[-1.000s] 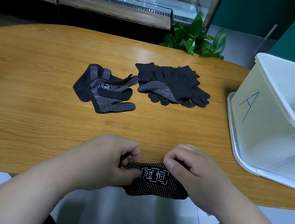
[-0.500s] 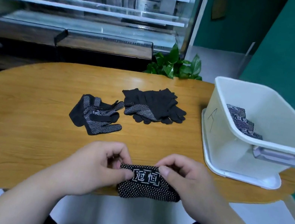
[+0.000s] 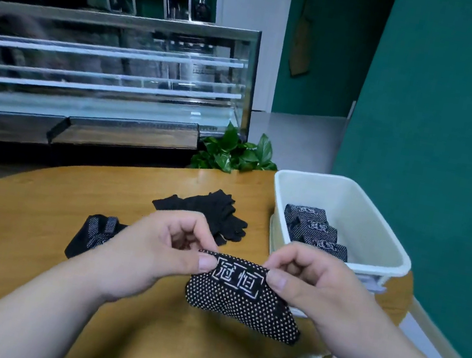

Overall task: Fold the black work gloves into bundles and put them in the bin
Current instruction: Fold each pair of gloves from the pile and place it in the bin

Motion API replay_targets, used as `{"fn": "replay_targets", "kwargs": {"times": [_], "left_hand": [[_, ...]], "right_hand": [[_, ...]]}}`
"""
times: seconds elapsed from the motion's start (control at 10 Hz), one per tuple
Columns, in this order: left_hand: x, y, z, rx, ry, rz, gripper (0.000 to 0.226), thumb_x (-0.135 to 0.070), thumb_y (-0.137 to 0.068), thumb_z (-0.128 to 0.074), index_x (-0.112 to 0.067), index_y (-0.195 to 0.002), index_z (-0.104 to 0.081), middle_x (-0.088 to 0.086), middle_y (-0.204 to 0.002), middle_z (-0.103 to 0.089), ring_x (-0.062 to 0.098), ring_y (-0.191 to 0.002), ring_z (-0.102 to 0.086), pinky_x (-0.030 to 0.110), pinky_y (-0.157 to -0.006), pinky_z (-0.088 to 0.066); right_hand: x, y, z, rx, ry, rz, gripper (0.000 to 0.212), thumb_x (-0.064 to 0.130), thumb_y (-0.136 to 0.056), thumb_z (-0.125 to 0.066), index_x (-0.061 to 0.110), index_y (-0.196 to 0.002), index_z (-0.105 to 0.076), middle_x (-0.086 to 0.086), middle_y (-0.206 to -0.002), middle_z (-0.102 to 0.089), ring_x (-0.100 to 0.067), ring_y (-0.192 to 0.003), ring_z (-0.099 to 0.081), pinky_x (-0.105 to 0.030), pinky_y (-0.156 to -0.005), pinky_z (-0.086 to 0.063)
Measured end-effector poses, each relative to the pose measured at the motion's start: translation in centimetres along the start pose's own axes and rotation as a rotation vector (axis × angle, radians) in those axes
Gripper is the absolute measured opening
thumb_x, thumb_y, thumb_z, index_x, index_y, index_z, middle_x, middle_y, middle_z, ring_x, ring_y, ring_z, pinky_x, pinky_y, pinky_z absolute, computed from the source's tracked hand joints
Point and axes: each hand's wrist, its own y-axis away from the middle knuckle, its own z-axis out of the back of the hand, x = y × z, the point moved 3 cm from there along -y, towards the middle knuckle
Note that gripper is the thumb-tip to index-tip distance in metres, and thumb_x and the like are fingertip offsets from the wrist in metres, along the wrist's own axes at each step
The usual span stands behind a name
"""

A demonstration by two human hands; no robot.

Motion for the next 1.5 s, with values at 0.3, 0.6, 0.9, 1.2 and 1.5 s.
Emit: {"fn": "replay_targets", "kwargs": {"times": [0.3, 0.6, 0.9, 1.2, 1.5], "left_hand": [[-2.5, -11.2, -3.0, -0.123, -0.146, 0.067, 0.008, -0.009, -0.084, -0.076, -0.012, -0.082, -0.069, -0.007, -0.063, -0.065, 0.002, -0.052, -0.055, 0.012, -0.051, -0.041], [0.9, -26.8, -4.7, -0.110, -0.682, 0.169, 0.011, -0.025, -0.082, -0.081, -0.021, -0.078, -0.071, -0.003, -0.088, -0.071, 0.014, -0.087, -0.064, 0.027, -0.076, -0.048], [3.7, -33.6, -7.4, -0.027, -1.225, 0.090, 0.007, -0.024, -0.081, -0.067, -0.023, -0.087, -0.063, -0.005, -0.091, -0.067, 0.022, -0.093, -0.063, 0.031, -0.080, -0.049], [5.6, -34.3, -9.3, 0.110, -1.605, -0.036, 0.021, -0.014, -0.079, -0.056, -0.017, -0.065, -0.041, -0.003, -0.065, -0.045, 0.021, -0.062, -0.042, 0.033, -0.069, -0.029], [5.6, -33.7, -9.6, 0.108, -1.699, -0.013, 0.028, -0.015, -0.088, -0.056, -0.018, -0.064, -0.041, -0.003, -0.066, -0.045, 0.018, -0.055, -0.038, 0.027, -0.053, -0.028]], "right_hand": [[2.8, -4.9, 9.8, -0.253, 0.212, -0.114, 0.013, 0.002, -0.088, -0.070, 0.013, -0.088, -0.075, -0.004, -0.074, -0.071, -0.011, -0.063, -0.063, -0.017, -0.059, -0.050], [-2.2, -15.3, 19.4, -0.417, 0.596, -0.317, 0.010, 0.008, -0.089, -0.069, 0.017, -0.086, -0.067, 0.002, -0.074, -0.062, -0.014, -0.064, -0.053, -0.023, -0.052, -0.036], [-5.7, -20.7, 22.1, -0.401, 0.943, -0.544, 0.007, 0.010, -0.088, -0.059, 0.011, -0.081, -0.059, -0.010, -0.083, -0.059, -0.029, -0.082, -0.054, -0.033, -0.066, -0.049], [-7.8, -21.7, 20.4, -0.394, 1.216, -0.611, 0.015, 0.005, -0.082, -0.054, 0.013, -0.073, -0.047, -0.004, -0.073, -0.053, -0.027, -0.079, -0.058, -0.029, -0.058, -0.039], [-8.3, -21.0, 20.4, -0.379, 1.261, -0.545, 0.012, 0.006, -0.083, -0.051, 0.015, -0.074, -0.053, -0.003, -0.079, -0.057, -0.024, -0.075, -0.052, -0.027, -0.065, -0.037]]}}
